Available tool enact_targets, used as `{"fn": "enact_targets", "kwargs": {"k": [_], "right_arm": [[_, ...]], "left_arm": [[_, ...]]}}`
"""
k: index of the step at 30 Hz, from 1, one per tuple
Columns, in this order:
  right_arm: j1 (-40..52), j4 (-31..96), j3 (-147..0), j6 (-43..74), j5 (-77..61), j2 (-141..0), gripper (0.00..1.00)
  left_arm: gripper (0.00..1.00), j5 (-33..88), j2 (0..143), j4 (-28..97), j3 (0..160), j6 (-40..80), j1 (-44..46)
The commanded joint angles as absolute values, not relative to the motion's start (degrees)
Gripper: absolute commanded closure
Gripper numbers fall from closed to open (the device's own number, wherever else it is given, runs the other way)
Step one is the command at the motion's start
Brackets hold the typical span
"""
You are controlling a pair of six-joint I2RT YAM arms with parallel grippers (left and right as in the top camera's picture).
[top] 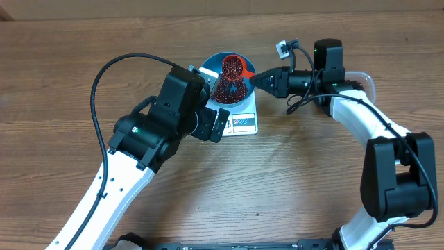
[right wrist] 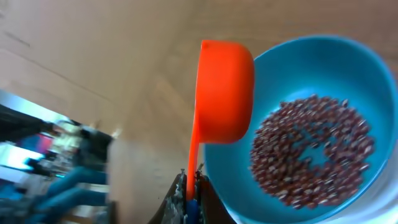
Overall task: Scoop item into bowl and weigh 150g on scale
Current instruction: 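Tilt the red cup over the blue bowl to pour beans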
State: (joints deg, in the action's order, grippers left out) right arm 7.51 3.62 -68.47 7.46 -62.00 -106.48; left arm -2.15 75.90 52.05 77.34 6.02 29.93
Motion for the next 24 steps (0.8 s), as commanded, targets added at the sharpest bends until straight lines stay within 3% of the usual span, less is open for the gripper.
{"fn": "enact_targets", "kwargs": {"k": [1, 10, 24], "right_arm": [[8.10, 3.05, -68.60, -4.58, -58.96, -106.65, 0.96], [8.14, 3.01, -68.60, -24.86, -58.94, -106.65, 0.96], [8.14, -1.10, -68.60, -36.27, -58.92, -106.65, 0.96]], "left_arm": [[0.00, -1.87, 76.20, 51.86, 78.26, 6.22, 30.09], [0.00, -1.87, 76.20, 51.86, 78.26, 6.22, 30.09], [0.00, -1.87, 76.20, 51.86, 78.26, 6.22, 30.09]]}}
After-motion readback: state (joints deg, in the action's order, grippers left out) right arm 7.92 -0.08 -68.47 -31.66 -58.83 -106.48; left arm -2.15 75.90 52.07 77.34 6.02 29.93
